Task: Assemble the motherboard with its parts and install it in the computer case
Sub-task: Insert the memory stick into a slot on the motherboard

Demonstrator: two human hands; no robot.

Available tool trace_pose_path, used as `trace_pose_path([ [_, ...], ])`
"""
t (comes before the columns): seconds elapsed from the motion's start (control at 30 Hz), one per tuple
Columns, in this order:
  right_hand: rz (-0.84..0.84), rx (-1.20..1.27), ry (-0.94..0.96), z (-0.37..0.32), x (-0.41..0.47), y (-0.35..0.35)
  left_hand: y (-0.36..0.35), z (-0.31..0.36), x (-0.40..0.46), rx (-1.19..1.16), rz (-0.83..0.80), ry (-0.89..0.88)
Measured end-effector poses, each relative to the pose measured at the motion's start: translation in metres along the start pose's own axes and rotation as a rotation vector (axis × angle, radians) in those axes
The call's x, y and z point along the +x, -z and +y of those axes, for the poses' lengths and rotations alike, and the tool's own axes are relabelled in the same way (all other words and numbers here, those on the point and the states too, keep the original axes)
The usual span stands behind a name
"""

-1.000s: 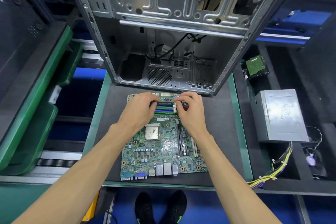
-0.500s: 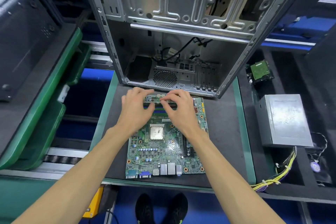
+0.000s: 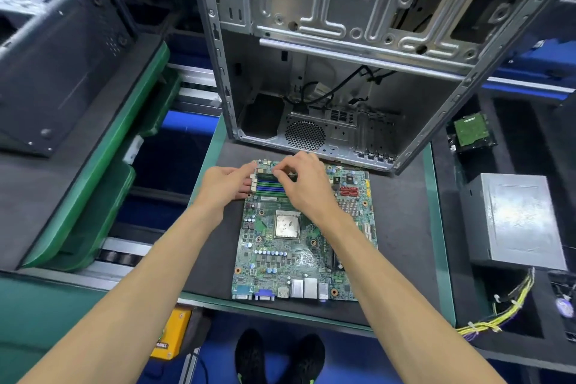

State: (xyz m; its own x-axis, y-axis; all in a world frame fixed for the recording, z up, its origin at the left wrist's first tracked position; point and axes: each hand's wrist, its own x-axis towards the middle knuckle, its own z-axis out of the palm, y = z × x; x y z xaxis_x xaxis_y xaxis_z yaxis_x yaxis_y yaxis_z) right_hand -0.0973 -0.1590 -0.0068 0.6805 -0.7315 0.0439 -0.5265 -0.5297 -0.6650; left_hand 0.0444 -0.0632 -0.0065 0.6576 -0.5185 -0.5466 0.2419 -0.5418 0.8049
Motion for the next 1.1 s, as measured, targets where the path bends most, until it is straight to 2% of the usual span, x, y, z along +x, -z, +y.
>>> trace_pose_path([
  [0.17, -0.01, -0.028, 0.004, 0.002, 0.001, -0.003, -0.002, 0.006, 0.001, 0.112, -0.019, 0.043],
  [0.43, 0.008, -0.032, 0.025, 0.003, 0.003, -0.009, -0.01, 0.011, -0.004, 0.058, 0.103, 0.069],
  [0.6, -0.012, -0.022, 0.027, 0.003, 0.004, -0.006, -0.014, 0.009, -0.009, 0.099, 0.115, 0.035],
  [0.67, -0.05, -0.022, 0.032, 0.001, 0.003, 0.0, -0.018, 0.012, -0.011, 0.159, 0.102, -0.03],
  [0.73, -0.039, -0.021, 0.038, 0.003, -0.002, 0.006, -0.023, 0.014, -0.014, 0.356, 0.142, -0.182],
  [0.8, 0.08, 0.015, -0.017, 0.009, -0.01, 0.017, -0.033, 0.014, -0.02, 0.591, 0.189, -0.38],
  [0.87, 0.21, 0.062, -0.157, 0.022, -0.018, 0.034, -0.046, 0.011, -0.028, 0.658, 0.139, -0.547],
  [0.9, 0.218, 0.059, -0.243, 0.03, -0.02, 0.043, -0.053, 0.01, -0.031, 0.655, 0.088, -0.598],
  [0.97, 0.129, -0.015, -0.385, 0.045, -0.021, 0.059, -0.067, 0.011, -0.037, 0.647, 0.02, -0.648],
  [1.1, -0.028, 0.0, -0.451, 0.058, -0.023, 0.067, -0.082, 0.02, -0.039, 0.538, -0.062, -0.59],
])
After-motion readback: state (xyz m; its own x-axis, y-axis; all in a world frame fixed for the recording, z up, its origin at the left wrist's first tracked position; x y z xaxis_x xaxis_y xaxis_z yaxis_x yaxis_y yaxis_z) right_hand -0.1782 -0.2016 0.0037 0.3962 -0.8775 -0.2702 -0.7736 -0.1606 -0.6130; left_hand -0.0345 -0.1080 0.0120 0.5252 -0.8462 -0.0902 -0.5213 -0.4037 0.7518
